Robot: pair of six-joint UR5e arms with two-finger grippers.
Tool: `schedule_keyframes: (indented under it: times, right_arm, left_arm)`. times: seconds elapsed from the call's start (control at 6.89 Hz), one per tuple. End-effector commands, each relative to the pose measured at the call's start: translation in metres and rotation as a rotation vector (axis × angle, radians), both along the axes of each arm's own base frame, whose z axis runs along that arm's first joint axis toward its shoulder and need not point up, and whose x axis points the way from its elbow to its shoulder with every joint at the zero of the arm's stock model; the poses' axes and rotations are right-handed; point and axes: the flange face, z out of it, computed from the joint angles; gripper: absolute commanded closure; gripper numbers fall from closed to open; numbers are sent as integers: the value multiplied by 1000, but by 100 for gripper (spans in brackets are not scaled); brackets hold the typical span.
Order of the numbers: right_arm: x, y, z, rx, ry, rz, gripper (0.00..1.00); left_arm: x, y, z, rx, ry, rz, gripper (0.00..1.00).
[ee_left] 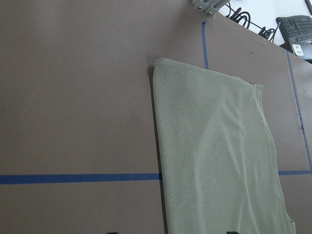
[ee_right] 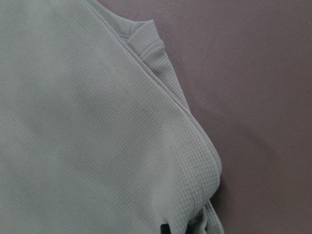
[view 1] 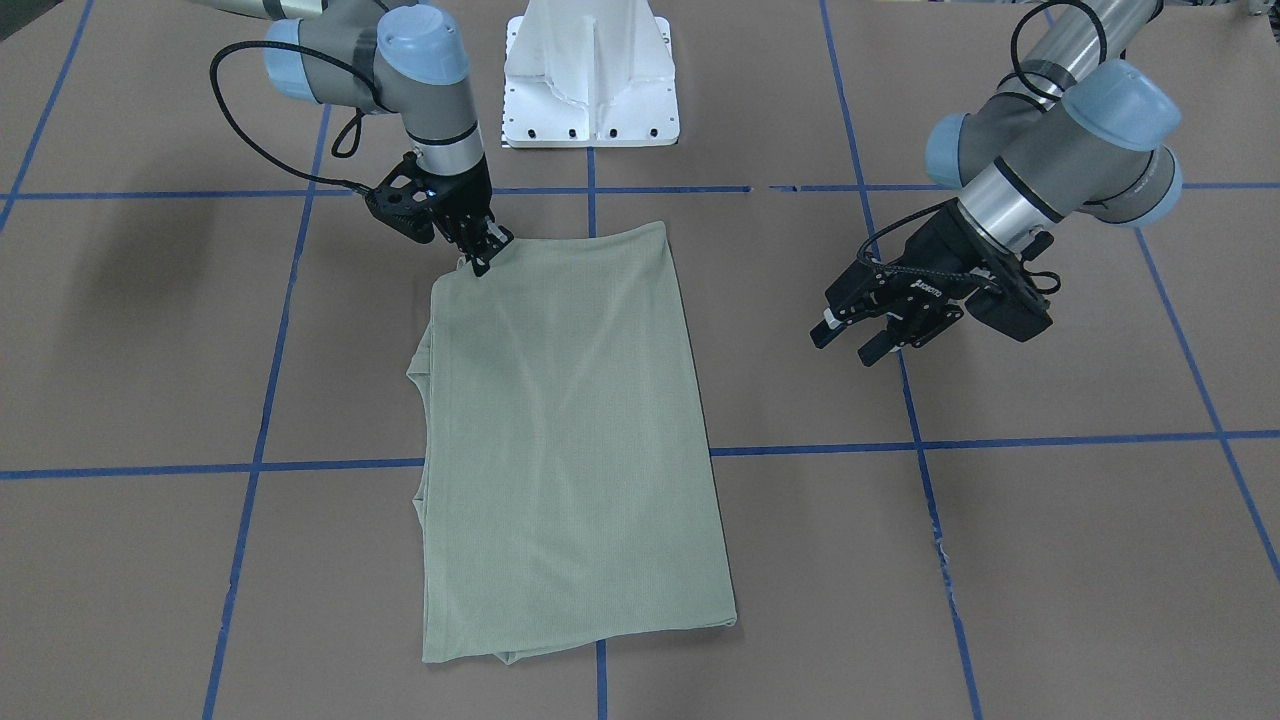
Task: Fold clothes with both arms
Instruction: 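Lower both grippers to the shirt's edge nearest the robot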
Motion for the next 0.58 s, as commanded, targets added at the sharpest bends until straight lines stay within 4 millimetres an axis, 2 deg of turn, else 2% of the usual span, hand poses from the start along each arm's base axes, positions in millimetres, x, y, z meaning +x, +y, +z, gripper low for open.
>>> schedule_keyframes:
  times: [0.0,0.15,0.29,0.44]
  right_arm:
    - [11,3,-8,-7,-23,10,100]
    - [8,15,-7,-26,-29,10,100]
    - [8,22,-12,-29,-42,4,100]
    - [11,25,-13,-29,-47,2,100]
  left_arm:
    - [8,16,-14,-156,78,-33,21]
    - [42,65,-40,-236,154,-47,21]
    - [66,118,-45,-305,147,-67,21]
    - [91,157,-61,-370,93,-78,21]
